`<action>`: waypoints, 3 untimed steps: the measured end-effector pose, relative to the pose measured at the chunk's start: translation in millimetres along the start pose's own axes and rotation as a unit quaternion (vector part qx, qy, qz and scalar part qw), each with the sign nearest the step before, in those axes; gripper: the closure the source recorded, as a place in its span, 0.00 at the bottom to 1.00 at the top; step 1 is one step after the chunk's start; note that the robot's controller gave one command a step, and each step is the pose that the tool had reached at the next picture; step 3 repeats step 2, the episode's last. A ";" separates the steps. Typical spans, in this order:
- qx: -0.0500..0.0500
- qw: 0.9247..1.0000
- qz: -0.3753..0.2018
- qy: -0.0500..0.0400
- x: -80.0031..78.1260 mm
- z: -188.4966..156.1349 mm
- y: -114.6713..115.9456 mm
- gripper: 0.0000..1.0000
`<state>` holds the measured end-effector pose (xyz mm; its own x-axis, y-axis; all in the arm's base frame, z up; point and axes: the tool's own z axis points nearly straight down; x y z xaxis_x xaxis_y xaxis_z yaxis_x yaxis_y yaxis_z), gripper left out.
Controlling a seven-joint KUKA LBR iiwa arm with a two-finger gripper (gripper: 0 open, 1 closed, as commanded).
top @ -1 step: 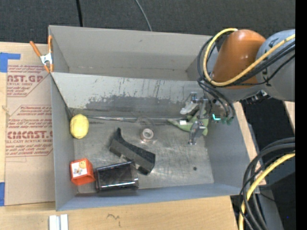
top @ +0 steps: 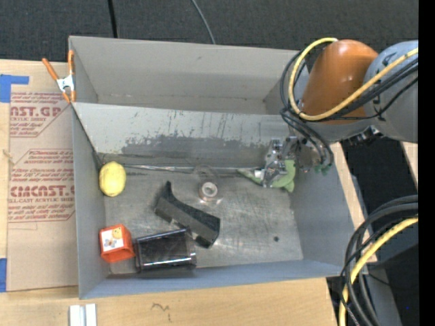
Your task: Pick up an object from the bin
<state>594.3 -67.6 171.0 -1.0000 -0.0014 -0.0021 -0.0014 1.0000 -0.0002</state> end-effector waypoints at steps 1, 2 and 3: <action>0.000 1.000 0.000 0.000 0.0 0.0 0.0 1.00; 0.000 1.000 0.003 0.002 7.4 -35.2 17.0 1.00; 0.000 1.000 0.003 0.002 7.4 -35.2 17.0 1.00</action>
Offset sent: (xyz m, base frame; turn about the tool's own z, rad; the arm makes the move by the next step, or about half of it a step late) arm -0.0097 0.0238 0.0511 0.0081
